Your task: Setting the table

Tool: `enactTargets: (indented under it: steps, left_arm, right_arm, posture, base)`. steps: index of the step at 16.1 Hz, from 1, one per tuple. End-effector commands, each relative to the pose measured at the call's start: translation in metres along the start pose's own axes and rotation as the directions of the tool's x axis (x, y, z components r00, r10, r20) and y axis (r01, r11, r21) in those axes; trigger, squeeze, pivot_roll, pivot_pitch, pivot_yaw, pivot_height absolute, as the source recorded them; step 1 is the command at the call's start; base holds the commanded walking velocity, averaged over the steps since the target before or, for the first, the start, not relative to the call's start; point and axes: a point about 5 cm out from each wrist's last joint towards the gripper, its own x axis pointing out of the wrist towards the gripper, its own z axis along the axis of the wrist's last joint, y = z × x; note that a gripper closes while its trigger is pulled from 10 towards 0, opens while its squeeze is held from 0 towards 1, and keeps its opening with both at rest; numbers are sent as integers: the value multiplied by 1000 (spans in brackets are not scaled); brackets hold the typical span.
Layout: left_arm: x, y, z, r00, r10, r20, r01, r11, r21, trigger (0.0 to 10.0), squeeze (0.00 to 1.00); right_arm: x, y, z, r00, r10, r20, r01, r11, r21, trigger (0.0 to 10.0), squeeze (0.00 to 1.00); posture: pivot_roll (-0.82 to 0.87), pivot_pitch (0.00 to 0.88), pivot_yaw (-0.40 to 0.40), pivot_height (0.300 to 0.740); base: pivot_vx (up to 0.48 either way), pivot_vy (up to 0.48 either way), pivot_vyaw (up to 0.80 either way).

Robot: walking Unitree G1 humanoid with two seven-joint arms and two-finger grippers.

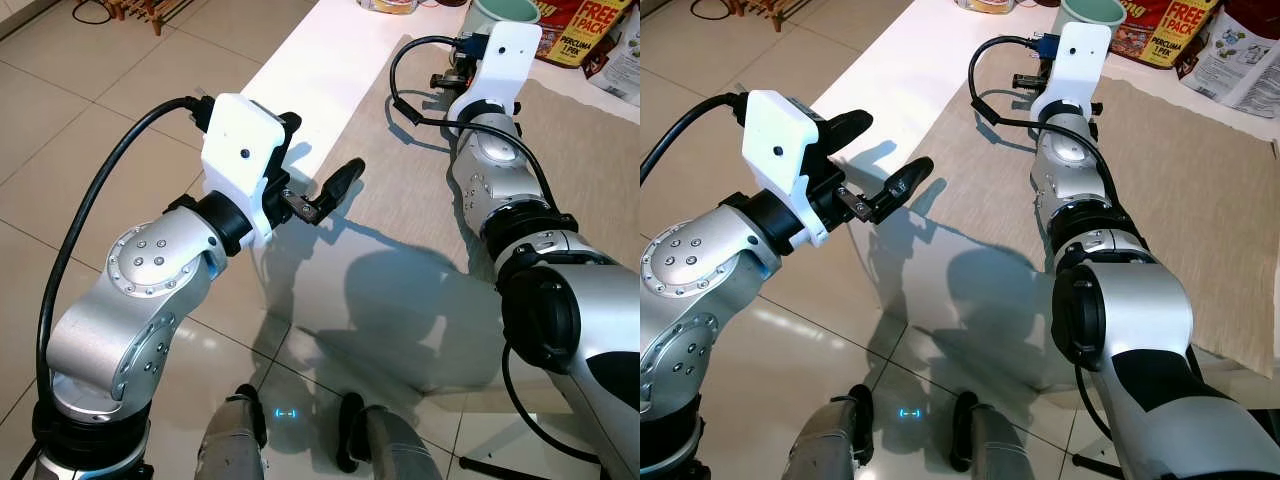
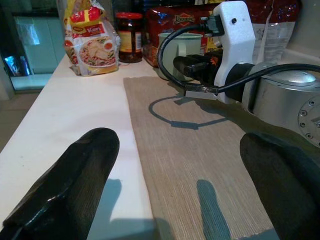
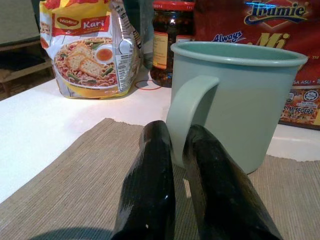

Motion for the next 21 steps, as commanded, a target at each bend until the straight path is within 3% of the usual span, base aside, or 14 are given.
enactTargets:
  steps: [1,4,5,8,10,16,18,21]
  left_arm:
    - [-1,-5,2,999,-32,12,32,999,5,10000,0]
    - [-1,-4,0,1000,-26,11,26,1000,0,10000,0]
    - [0,-3,-2,1000,-14,13,14,1000,-7,10000,0]
    - [1,0,-7,1000,8,1,-8,1000,-14,10000,0]
    - [3,2,-13,1000,18,-6,-18,1000,-9,10000,0]
    - [10,7,-26,993,118,0,-118,992,-33,10000,0]
    - [8,8,-31,984,179,7,-178,982,-57,10000,0]
    - [12,6,-37,981,193,-5,-193,979,-63,10000,0]
  right_arm:
    - [3,-2,8,1000,-8,25,8,1000,5,0,0]
    - [2,1,11,997,2,74,-3,1000,17,0,0]
    - [0,5,16,990,17,138,-20,1000,18,0,0]
    - [-4,10,16,981,52,189,-52,999,-5,0,0]
    - [-13,12,14,959,79,273,-79,997,-10,0,0]
    - [-57,5,11,880,178,439,-137,983,-123,0,0]
    - [-85,6,15,852,218,477,-154,973,-170,0,0]
    - [-96,4,-8,898,232,375,-165,965,-202,0,0]
  posture:
    - [290,271,-111,740]
    - [276,257,-109,740]
    - [264,239,-109,740]
    - [243,204,-104,740]
    - [224,173,-102,740]
    - [161,93,-89,740]
    - [143,80,-88,740]
    - [137,74,-89,740]
  base:
    - [0,0,0]
    - [0,0,0]
    - [0,0,0]
    - [0,0,0]
    - [0,0,0]
    - [0,0,0]
    - [0,0,0]
    - [0,0,0]
